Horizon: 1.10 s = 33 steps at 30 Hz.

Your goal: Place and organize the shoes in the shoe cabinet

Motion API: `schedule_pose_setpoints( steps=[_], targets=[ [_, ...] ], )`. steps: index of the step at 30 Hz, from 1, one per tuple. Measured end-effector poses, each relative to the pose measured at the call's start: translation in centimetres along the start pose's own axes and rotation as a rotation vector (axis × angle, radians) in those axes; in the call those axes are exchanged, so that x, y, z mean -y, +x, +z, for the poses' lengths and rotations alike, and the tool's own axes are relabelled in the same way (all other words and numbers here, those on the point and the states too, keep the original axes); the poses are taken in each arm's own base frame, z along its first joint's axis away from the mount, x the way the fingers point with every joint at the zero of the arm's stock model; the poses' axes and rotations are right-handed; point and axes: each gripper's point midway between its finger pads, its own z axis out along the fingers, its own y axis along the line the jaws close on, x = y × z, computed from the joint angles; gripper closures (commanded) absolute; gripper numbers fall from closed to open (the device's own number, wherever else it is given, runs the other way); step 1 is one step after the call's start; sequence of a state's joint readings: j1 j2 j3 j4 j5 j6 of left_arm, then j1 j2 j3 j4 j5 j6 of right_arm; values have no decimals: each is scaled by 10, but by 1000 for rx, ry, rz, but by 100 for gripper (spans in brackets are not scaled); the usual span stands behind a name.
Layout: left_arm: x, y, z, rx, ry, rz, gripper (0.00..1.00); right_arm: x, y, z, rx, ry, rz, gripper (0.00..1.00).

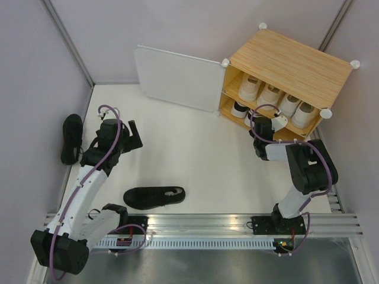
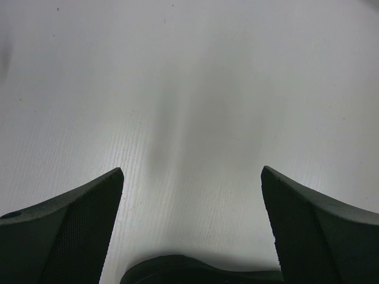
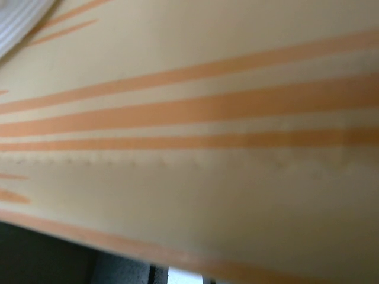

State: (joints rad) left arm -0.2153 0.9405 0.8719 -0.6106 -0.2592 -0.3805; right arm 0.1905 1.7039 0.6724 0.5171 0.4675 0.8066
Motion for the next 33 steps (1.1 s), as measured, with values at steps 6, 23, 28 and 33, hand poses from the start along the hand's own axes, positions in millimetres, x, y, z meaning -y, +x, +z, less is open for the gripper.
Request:
schedule_pose_setpoints(
  steps=[6, 23, 28, 33],
  targets=[
    [0, 0, 0, 0, 0, 0, 0, 1, 0, 2, 4, 6, -4, 74],
    [0, 0, 0, 1, -2, 0, 0, -6, -8, 11, 90, -49, 5, 73],
    [0, 0, 0, 1, -2, 0, 0, -7, -8, 8, 86, -65, 9, 66],
    [0, 0, 0, 1, -2, 0, 0, -13, -12, -3, 46, -127, 42, 59]
  ],
)
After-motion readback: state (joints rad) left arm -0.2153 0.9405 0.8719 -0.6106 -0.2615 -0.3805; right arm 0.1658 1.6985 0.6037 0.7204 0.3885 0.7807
